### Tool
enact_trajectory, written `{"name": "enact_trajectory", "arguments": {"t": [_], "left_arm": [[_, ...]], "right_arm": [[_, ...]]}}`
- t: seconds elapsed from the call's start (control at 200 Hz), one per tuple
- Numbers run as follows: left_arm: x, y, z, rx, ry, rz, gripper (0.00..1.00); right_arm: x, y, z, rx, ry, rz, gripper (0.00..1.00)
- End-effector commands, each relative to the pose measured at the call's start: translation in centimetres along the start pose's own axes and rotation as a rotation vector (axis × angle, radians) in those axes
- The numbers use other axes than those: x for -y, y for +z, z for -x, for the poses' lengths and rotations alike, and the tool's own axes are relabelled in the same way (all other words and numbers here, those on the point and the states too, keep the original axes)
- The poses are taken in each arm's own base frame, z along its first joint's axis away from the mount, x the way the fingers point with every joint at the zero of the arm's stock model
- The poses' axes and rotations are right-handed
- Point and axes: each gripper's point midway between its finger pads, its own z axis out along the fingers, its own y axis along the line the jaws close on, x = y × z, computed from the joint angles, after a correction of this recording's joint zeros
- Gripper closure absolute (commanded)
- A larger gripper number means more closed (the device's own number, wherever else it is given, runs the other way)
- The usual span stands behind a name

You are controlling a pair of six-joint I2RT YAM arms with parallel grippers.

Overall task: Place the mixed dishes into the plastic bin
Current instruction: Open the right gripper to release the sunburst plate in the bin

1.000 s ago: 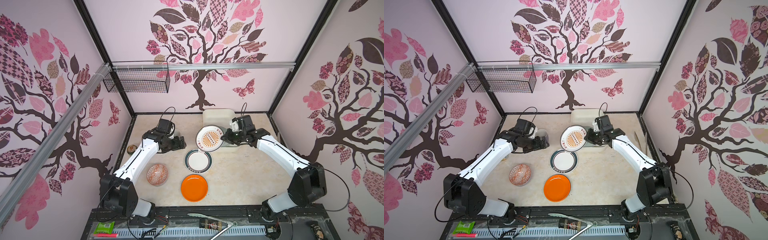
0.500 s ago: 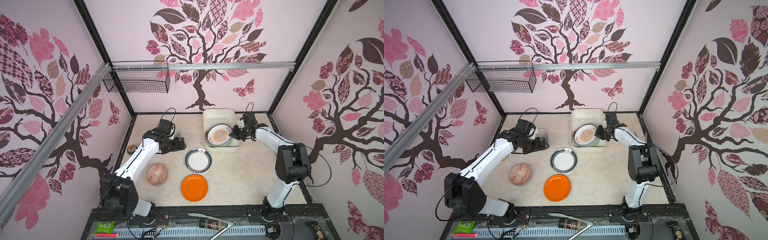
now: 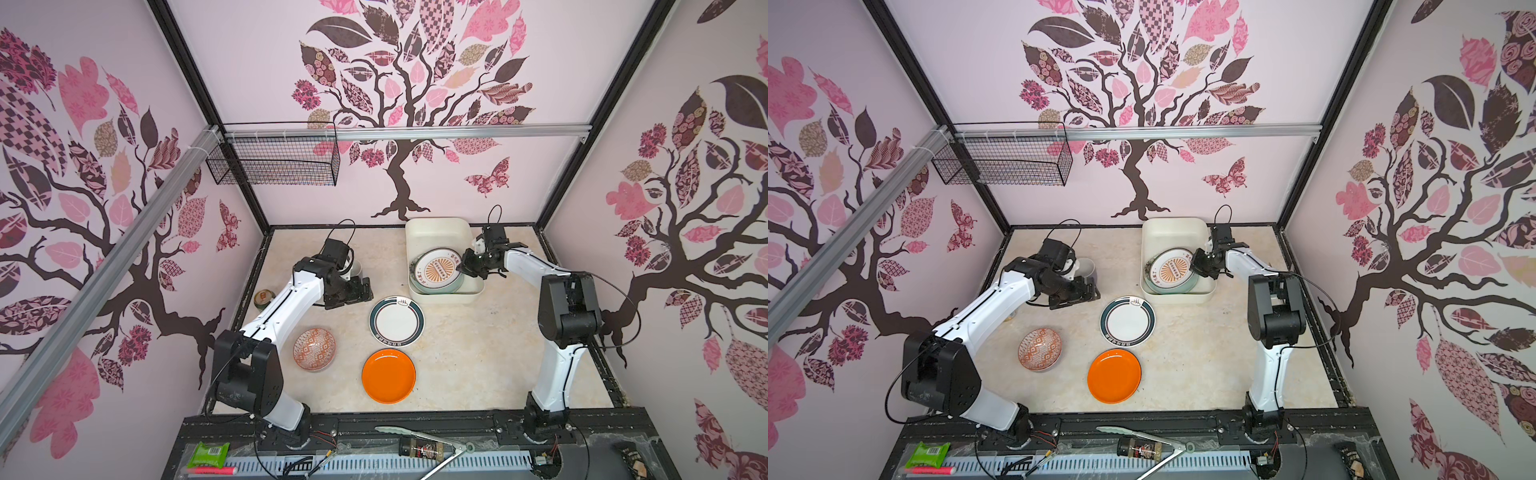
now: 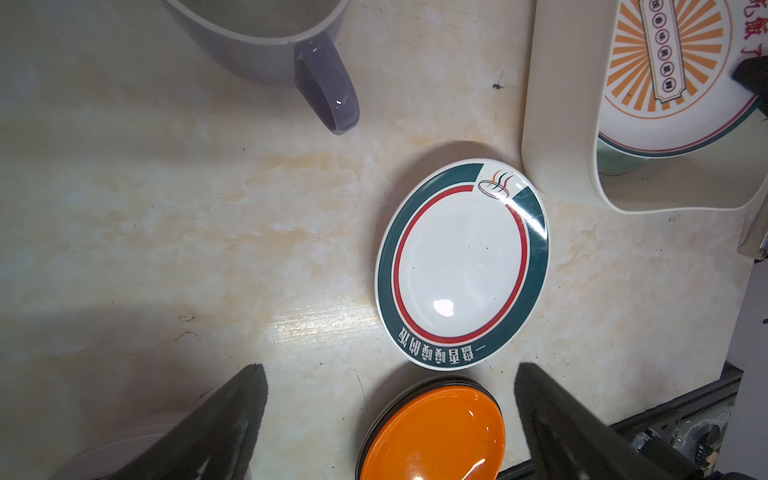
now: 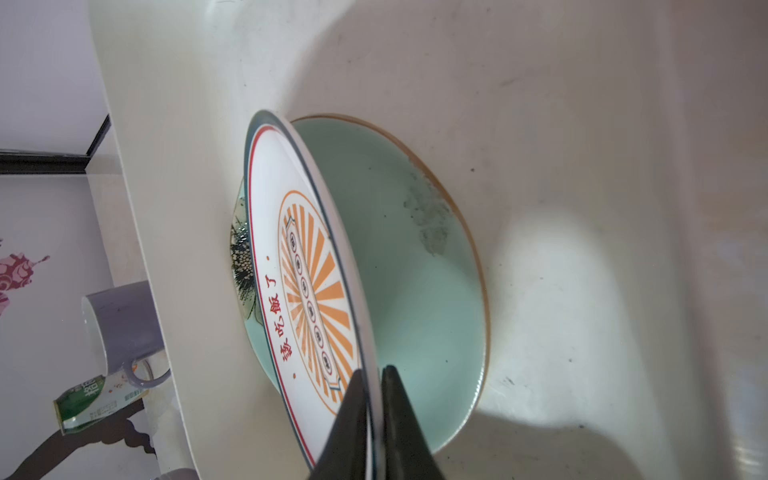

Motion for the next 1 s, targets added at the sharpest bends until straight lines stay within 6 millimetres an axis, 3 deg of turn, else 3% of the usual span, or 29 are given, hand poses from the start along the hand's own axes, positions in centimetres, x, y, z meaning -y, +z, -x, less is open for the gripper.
{"name": "enact_trajectory", "arguments": {"t": [0.0, 0.075, 0.23, 0.415, 0.555, 0.655, 0.815, 0.905, 0.995], "left_arm": [[0.6, -0.4, 1.0, 0.010, 0.019, -0.018, 0.03], [0.7, 0.0, 0.9, -0.007, 0.019, -0.025, 0.03], [1.0, 0.7, 0.8, -0.037, 0.017, -0.046, 0.03], [1.0, 1.4, 0.5, -0.063, 0.011, -0.052, 0.03], [0.3, 2.3, -0.1, -0.095, 0.002, -0.029, 0.03], [0.0, 3.0, -0.5, -0.109, -0.002, -0.021, 0.03], [-0.3, 4.0, -1.3, -0.127, -0.016, -0.031, 0.08], [-0.4, 4.6, -1.8, -0.132, -0.022, -0.035, 0.12], [-0.4, 5.4, -2.4, -0.143, -0.031, -0.039, 0.15]], "right_arm": [[1.2, 1.4, -1.5, -0.066, -0.003, -0.031, 0.73], [1.7, 1.6, -2.0, -0.083, 0.005, -0.041, 0.63], [2.2, 1.7, -3.0, -0.123, 0.005, -0.056, 0.56], [2.6, 0.0, -2.8, -0.109, -0.029, -0.123, 0.43], [2.3, -1.5, -2.5, -0.102, -0.053, -0.151, 0.40], [1.3, -3.3, -1.9, -0.064, -0.078, -0.151, 0.41], [-1.6, -8.2, -0.9, 0.026, -0.110, -0.115, 0.43], [-3.5, -10.1, -2.0, 0.042, -0.109, -0.048, 0.44], [-5.5, -10.8, -5.0, 0.026, -0.138, 0.000, 0.44]]}}
